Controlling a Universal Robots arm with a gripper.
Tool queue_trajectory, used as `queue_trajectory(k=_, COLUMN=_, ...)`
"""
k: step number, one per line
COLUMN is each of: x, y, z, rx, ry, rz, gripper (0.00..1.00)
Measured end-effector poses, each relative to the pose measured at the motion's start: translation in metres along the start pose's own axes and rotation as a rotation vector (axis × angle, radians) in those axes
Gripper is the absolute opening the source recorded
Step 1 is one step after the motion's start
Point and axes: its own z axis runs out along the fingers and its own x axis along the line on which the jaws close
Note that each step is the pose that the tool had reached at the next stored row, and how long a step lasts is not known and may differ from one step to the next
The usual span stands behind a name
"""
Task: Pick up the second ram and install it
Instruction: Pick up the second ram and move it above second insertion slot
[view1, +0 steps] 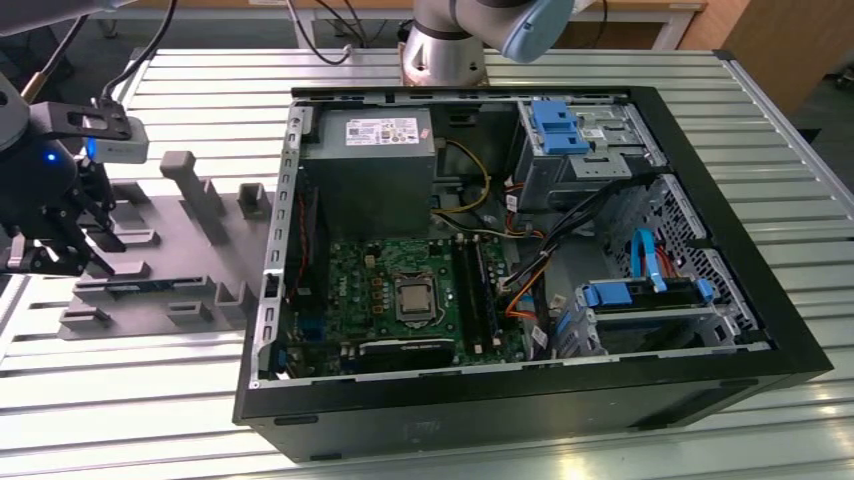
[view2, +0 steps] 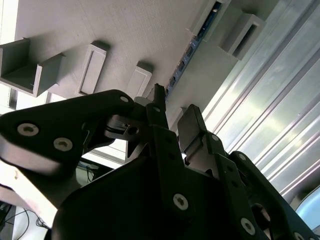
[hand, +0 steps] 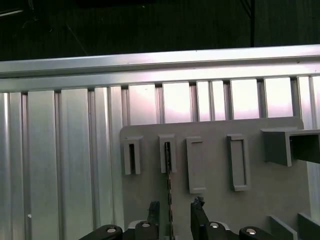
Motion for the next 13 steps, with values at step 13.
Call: queue_trajectory(k=13, x=0.0, y=-0.0014, z=0.0064, rx=0.0002, ry=0.002, rz=0.0, gripper=0.38)
